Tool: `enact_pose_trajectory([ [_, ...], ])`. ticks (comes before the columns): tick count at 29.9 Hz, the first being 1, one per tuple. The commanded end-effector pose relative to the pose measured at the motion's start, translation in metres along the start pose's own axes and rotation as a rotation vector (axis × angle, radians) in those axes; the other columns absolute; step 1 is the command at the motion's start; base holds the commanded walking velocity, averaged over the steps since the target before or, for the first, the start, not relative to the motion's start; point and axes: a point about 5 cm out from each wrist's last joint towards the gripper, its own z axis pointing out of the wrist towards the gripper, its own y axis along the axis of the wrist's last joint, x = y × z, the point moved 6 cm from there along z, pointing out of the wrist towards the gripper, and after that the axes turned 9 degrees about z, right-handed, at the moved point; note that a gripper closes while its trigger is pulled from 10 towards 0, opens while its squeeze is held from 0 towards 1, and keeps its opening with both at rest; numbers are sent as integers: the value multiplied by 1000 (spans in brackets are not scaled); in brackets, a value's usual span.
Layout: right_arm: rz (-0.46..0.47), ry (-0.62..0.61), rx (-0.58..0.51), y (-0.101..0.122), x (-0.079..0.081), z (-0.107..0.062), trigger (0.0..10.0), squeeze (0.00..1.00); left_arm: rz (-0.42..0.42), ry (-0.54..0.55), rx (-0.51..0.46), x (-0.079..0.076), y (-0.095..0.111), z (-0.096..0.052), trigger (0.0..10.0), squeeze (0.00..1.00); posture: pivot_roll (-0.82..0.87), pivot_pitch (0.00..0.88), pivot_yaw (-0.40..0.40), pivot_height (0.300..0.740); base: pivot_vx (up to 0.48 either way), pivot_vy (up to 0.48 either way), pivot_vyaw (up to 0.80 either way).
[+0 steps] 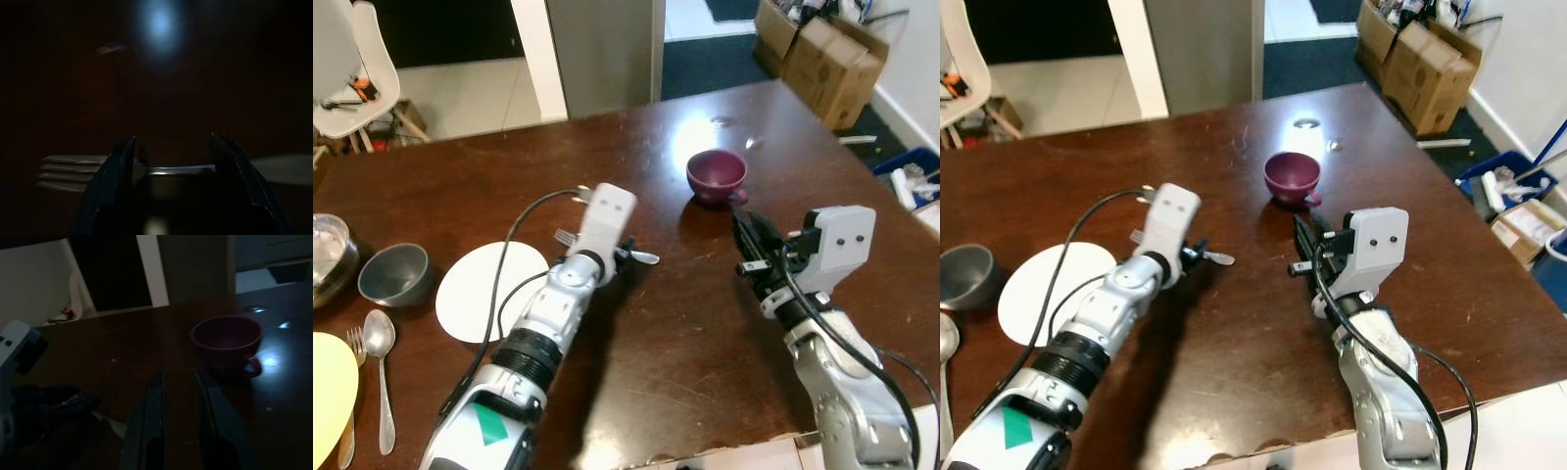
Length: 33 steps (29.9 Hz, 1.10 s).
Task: Setting the table
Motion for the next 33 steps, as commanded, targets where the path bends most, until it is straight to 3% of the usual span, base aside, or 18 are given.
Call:
enact_pose_trajectory([
  [1, 28, 18, 15, -3, 8, -3, 10000, 0, -35, 43, 14, 14, -6, 1, 10000, 0, -62, 284, 193, 740, 0, 0, 0],
  [4, 36, 28, 20, -2, 12, -3, 10000, 0, -58, 88, 23, 27, -8, 2, 10000, 0, -63, 301, 194, 740, 0, 0, 0],
  [7, 50, 40, 21, 0, 19, -6, 10000, 0, -149, 122, 21, 41, -9, 3, 10000, 0, -74, 329, 199, 740, 0, 0, 0],
  [11, 56, 38, 29, 1, 22, -10, 10000, 0, -245, 129, 27, 43, -12, 5, 10000, 0, -83, 337, 203, 740, 0, 0, 0],
  [15, 58, 27, 41, 0, 21, -13, 10000, 0, -232, 109, 50, 37, -17, 7, 10000, 0, -87, 338, 207, 740, 0, 0, 0],
  [19, 58, 9, 49, -2, 17, -14, 10000, 0, -50, -64, 167, 5, -45, 2, 10000, 0, -86, 325, 215, 740, 0, 0, 0],
  [23, 57, 5, 53, -3, 15, -13, 10000, 0, -37, -108, 183, -2, -52, 0, 10000, 0, -85, 319, 215, 740, 0, 0, 0],
  [27, 58, -3, 57, -3, 13, -12, 10000, 0, -54, -275, 206, -24, -71, -19, 10000, 0, -82, 298, 206, 740, 0, 0, 0],
  [29, 57, -2, 57, -3, 13, -12, 10000, 0, -57, -296, 202, -27, -71, -23, 10000, 0, -82, 298, 206, 740, 0, 0, 0],
  [30, 57, 2, 58, -3, 13, -11, 10000, 0, -58, -338, 191, -31, -73, -34, 10000, 0, -78, 286, 202, 740, 0, 0, 0],
  [33, 57, 5, 60, -4, 13, -10, 10000, 0, -59, -377, 184, -33, -74, -48, 10000, 0, -75, 281, 200, 740, 0, 0, 0],
])
